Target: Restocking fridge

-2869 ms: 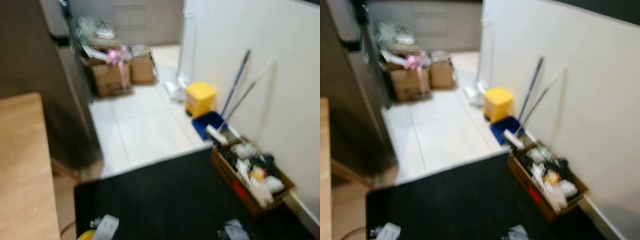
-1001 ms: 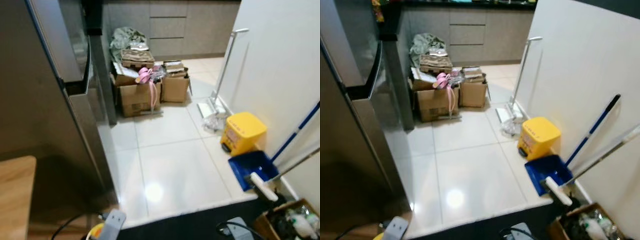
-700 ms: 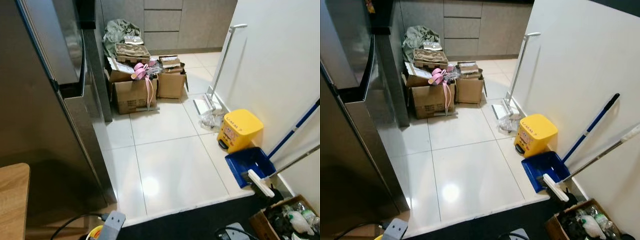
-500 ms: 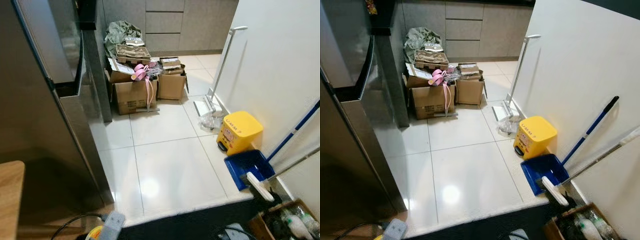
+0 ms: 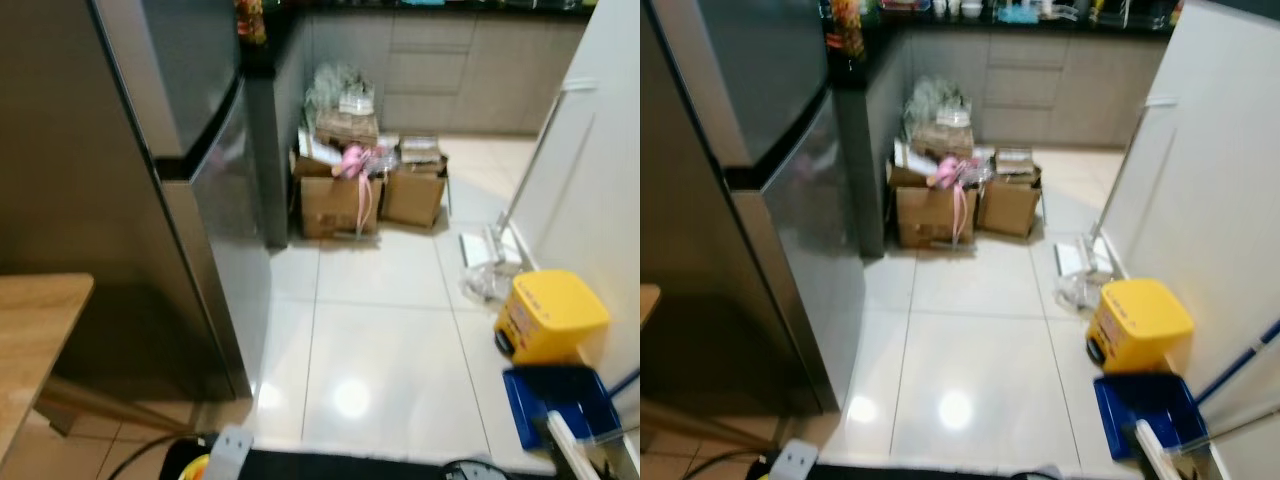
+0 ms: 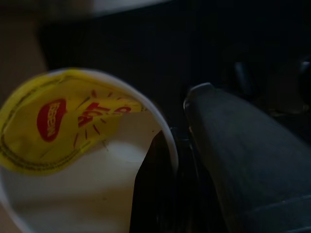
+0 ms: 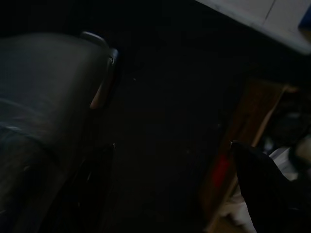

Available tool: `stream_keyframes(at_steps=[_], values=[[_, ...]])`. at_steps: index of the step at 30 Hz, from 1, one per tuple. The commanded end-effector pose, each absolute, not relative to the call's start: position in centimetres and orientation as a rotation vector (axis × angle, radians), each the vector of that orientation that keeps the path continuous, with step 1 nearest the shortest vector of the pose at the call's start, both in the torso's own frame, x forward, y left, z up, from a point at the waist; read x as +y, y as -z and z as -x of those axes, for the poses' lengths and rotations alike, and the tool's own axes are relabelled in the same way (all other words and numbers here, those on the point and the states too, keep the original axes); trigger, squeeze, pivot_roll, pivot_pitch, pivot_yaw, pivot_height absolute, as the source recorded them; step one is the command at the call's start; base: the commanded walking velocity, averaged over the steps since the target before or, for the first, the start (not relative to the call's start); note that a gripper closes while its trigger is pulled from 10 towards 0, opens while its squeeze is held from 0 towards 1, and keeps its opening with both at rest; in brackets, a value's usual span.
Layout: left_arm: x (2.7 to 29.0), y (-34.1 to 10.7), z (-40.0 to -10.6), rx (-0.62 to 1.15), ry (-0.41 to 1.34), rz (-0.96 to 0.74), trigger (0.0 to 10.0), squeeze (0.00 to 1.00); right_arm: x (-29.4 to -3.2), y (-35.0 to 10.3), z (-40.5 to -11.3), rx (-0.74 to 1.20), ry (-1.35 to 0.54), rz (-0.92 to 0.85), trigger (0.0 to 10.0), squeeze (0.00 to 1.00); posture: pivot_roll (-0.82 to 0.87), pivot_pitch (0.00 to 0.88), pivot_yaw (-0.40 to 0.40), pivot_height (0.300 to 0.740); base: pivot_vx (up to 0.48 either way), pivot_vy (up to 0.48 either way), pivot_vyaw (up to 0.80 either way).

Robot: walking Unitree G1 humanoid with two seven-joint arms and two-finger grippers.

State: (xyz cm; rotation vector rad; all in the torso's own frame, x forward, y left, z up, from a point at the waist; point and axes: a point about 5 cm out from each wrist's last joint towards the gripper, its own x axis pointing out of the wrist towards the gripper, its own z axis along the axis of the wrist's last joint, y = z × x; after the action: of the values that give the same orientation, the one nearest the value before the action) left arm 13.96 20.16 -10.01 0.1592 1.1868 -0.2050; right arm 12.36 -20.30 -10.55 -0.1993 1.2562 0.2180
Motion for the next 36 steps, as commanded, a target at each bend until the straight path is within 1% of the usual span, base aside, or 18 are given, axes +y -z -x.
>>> stream_keyframes(at_steps=[1,15,18,36], values=[[19.84,10.59,-12.43,1.244,0.204,-0.143,10.0,0.0,-20.32,10.42,-12.78,1.245,-0.215,0.196,10.0,0.0,0.01,0.0,-0.064,0.74,0.0,-0.405,0.76],[19.9,10.63,-12.31,1.242,0.172,-0.12,10.0,0.0,-20.36,10.44,-12.69,1.248,-0.216,0.196,10.0,0.0,0.01,0.0,-0.068,0.74,0.0,-0.403,0.76],[19.98,10.64,-12.29,1.238,0.149,-0.12,10.0,0.0,-20.39,10.44,-12.66,1.248,-0.218,0.198,10.0,0.0,0.01,0.0,-0.069,0.74,0.0,0.0,0.76],[20.13,10.63,-12.28,1.234,0.133,-0.132,10.0,0.0,-20.32,10.47,-12.59,1.251,-0.22,0.193,10.0,0.0,0.01,0.0,-0.065,0.74,0.0,0.0,0.76]])
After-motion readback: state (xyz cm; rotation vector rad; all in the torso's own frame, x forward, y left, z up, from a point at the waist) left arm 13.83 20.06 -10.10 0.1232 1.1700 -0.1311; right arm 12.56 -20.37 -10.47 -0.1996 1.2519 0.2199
